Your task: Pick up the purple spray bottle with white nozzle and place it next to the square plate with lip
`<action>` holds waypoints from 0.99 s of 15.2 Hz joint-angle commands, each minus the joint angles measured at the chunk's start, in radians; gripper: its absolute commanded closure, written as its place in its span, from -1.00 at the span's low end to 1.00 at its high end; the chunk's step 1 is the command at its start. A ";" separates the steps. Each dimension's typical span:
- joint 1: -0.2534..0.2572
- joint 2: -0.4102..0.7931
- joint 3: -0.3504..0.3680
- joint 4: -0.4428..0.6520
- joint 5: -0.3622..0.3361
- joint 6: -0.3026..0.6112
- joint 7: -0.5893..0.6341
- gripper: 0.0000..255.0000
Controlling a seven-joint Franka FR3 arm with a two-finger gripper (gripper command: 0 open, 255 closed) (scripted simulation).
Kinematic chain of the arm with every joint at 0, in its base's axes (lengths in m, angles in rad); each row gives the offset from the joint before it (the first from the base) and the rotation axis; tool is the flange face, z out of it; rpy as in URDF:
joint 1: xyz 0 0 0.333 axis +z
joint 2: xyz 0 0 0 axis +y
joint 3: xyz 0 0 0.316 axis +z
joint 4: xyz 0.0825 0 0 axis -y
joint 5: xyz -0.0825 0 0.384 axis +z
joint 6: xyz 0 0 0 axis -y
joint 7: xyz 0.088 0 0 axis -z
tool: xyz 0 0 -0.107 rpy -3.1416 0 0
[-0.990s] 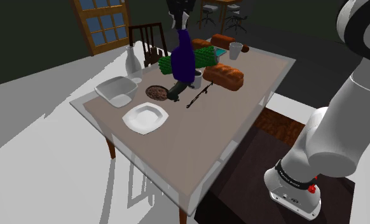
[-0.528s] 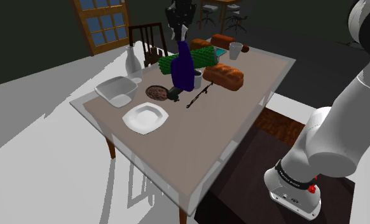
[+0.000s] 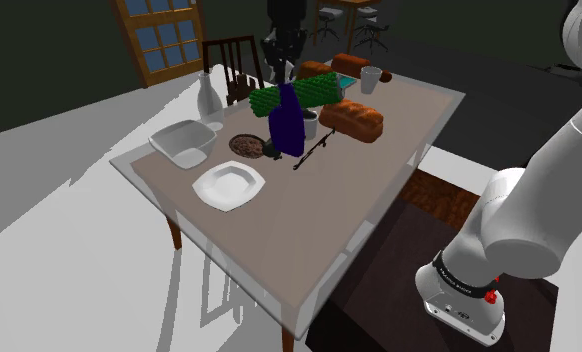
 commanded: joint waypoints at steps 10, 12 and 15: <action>-0.001 -0.035 -0.001 -0.191 0.001 0.157 -0.003 1.00; -0.001 -0.038 -0.001 -0.221 0.002 0.184 -0.003 1.00; -0.001 -0.041 -0.001 -0.265 0.002 0.225 -0.003 1.00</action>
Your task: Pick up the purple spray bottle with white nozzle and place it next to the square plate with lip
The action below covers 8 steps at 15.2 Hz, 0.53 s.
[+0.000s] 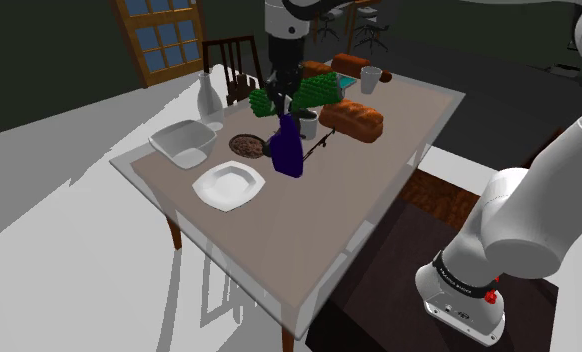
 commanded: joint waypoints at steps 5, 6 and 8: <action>0.000 -0.003 0.000 -0.085 0.000 0.083 -0.001 1.00; 0.000 -0.003 0.000 -0.098 0.000 0.096 -0.001 1.00; 0.000 -0.001 0.000 -0.123 0.000 0.123 -0.001 1.00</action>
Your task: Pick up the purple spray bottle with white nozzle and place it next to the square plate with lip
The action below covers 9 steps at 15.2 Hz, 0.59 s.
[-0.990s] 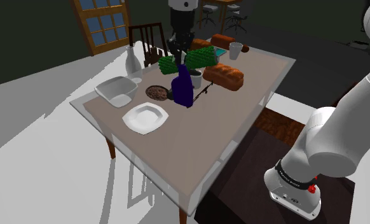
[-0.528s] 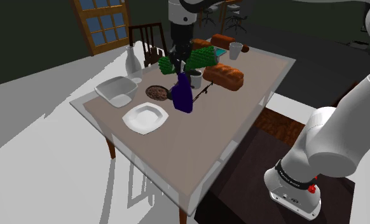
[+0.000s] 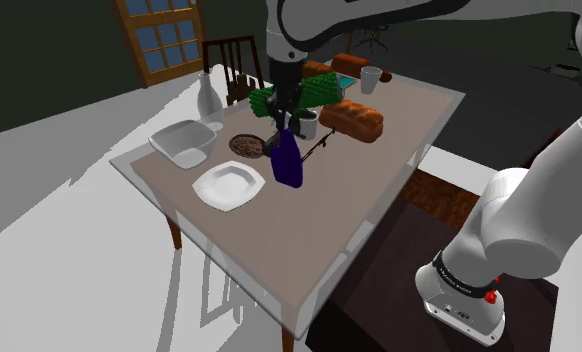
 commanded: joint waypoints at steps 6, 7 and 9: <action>0.001 0.012 0.001 -0.079 0.000 0.092 0.002 1.00; 0.001 0.014 0.002 -0.090 0.000 0.105 0.002 1.00; 0.001 0.020 0.002 -0.111 -0.001 0.132 0.002 1.00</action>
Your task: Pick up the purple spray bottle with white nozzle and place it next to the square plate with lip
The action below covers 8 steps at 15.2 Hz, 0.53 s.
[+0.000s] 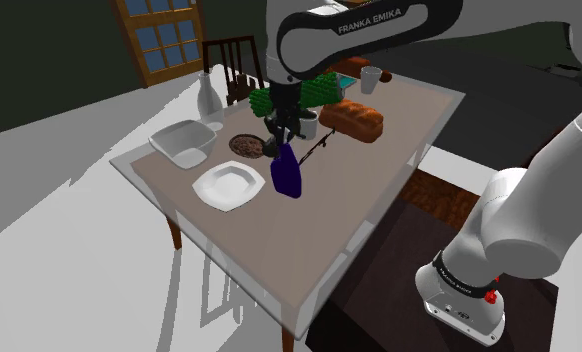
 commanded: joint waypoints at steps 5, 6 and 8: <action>0.000 0.018 0.000 -0.063 -0.001 0.082 0.000 1.00; 0.000 0.022 0.000 -0.072 -0.001 0.095 0.000 1.00; 0.000 0.035 0.000 -0.096 -0.001 0.132 0.000 1.00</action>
